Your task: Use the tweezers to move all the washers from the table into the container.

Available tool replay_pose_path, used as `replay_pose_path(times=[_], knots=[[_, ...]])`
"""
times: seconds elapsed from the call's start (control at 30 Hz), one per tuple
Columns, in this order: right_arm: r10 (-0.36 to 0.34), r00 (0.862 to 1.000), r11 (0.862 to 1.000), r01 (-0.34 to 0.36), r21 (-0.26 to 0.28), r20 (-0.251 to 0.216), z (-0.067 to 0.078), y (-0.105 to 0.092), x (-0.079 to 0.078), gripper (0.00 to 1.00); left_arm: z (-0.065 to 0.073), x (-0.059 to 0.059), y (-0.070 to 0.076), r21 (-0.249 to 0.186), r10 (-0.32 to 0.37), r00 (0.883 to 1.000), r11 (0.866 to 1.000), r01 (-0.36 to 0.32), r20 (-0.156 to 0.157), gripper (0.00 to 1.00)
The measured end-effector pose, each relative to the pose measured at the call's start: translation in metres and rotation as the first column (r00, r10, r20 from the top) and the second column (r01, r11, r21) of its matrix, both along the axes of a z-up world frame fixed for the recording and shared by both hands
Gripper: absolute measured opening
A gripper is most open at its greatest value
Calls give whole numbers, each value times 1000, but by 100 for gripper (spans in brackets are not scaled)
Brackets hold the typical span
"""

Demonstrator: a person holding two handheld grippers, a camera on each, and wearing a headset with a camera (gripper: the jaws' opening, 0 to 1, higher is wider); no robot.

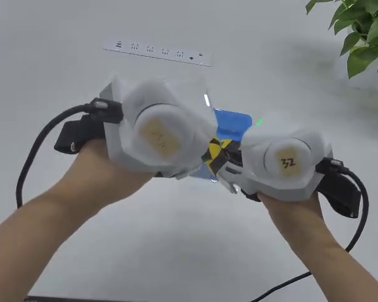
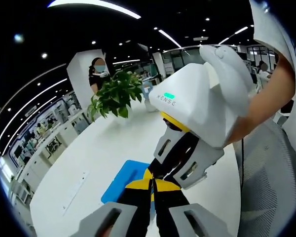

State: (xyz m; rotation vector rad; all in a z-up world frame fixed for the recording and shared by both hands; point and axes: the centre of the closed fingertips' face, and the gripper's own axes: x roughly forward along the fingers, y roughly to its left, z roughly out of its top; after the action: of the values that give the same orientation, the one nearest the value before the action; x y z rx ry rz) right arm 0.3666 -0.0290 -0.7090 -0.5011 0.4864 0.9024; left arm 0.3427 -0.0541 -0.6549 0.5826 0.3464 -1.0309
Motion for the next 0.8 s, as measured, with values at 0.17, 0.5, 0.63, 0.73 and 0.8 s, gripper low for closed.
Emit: replay_pose_path(times=[0.17, 0.5, 0.63, 0.73, 0.8], knots=[[5, 999, 1000, -5, -8, 33, 7, 3, 12, 3, 6, 11, 3, -12, 16, 1000, 1000, -16, 21, 0], [33, 999, 999, -32, -36, 18, -10, 10, 36, 3, -10, 36, 8, 5, 55, 998, 998, -55, 34, 0], [39, 999, 998, -39, -57, -2, -23, 9, 45, 3, -22, 46, 8, 0, 71, 997, 997, -71, 14, 0], [44, 999, 997, -46, -62, -26, -32, 9, 50, 4, -31, 52, 8, 11, 74, 997, 997, -74, 3, 0], [50, 997, 996, -54, -66, -52, -40, 9, 53, 4, -38, 55, 7, 18, 76, 997, 997, -76, -12, 0]])
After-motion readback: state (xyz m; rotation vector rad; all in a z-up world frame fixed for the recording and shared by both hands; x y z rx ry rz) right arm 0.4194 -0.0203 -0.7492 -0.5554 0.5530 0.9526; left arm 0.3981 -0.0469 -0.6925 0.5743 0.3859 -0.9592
